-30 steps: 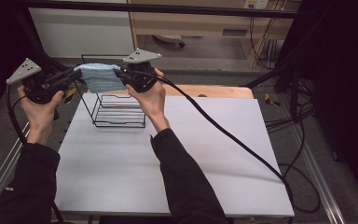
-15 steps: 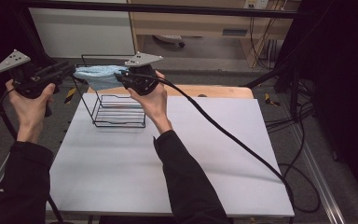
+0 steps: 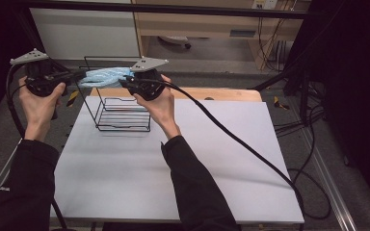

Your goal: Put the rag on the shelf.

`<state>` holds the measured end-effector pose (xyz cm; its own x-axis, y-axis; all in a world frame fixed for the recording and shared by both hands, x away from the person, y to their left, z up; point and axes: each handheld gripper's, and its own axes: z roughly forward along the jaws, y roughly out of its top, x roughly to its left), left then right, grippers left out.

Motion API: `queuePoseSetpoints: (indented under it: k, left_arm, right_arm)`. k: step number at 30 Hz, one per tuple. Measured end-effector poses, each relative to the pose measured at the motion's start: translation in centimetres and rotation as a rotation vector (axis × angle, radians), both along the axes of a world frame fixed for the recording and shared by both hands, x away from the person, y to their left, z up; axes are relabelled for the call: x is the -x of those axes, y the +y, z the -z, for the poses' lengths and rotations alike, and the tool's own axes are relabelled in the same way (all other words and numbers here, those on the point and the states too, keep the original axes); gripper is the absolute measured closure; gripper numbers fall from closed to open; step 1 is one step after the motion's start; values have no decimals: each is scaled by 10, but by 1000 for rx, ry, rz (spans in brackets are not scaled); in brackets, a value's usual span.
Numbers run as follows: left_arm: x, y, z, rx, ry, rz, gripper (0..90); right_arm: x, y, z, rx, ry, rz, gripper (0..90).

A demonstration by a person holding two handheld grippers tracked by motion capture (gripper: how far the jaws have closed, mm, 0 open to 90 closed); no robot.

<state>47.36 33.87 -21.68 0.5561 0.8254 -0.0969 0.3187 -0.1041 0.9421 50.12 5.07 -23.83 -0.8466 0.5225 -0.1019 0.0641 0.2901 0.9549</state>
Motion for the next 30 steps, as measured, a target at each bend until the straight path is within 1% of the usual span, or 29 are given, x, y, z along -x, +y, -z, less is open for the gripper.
queuePoseSetpoints:
  k: [6,7,13,16,19,23,25,27,28,30]
  left_arm:
    - [2,-2,8,-43,13,14,898]
    - [2,-2,10,-45,15,16,898]
    - [0,-3,19,-65,20,21,898]
    - [0,-4,22,-71,16,22,898]
    - [0,-5,25,-79,9,21,898]
    - [-1,-6,29,-91,-1,21,898]
    - [-2,-6,31,-105,-3,20,898]
    - [-2,-7,33,-109,-3,19,898]
    - [-2,-7,33,-107,-6,18,898]
    - [-2,-7,34,-106,-11,17,898]
  right_arm:
    - [1,0,0,4,4,-1,782]
    - [1,0,0,5,5,-2,775]
    - [2,1,1,13,21,-14,695]
    - [4,0,-1,-2,29,-21,641]
    - [6,0,-3,-20,30,-25,613]
    - [4,-1,-5,-61,58,-29,610]
    - [4,-1,-6,-73,68,-26,603]
    - [3,-1,-6,-79,73,-28,614]
    - [3,-1,-6,-78,76,-28,630]
    - [3,0,-4,-61,90,-33,722]
